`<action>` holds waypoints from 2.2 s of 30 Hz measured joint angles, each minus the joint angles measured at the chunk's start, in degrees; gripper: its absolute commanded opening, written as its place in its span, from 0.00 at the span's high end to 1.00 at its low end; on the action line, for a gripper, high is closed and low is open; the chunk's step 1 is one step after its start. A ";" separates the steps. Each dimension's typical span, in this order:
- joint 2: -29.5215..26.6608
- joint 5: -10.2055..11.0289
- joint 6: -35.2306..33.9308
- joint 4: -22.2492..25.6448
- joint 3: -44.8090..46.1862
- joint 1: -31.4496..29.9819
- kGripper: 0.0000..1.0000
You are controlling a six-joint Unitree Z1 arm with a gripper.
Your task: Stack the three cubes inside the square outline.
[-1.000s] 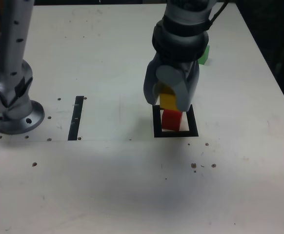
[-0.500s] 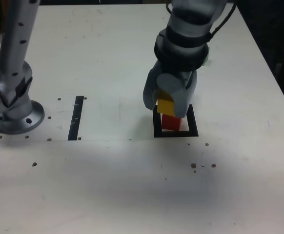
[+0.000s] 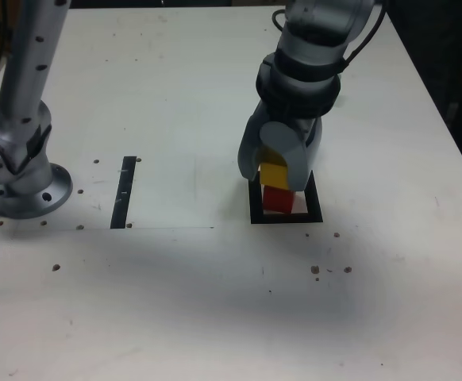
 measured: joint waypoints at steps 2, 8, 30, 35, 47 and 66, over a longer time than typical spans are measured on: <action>0.00 -0.13 0.19 0.00 0.00 0.13 0.74; 0.00 -1.03 0.28 -0.54 -0.11 0.16 0.71; -0.05 -1.01 0.28 -1.37 0.69 0.16 0.06; -0.43 0.33 -0.04 -0.91 0.68 0.16 0.01; -6.51 6.18 11.93 2.13 -2.68 13.88 0.01; 10.30 9.02 30.69 1.77 -19.60 28.87 0.05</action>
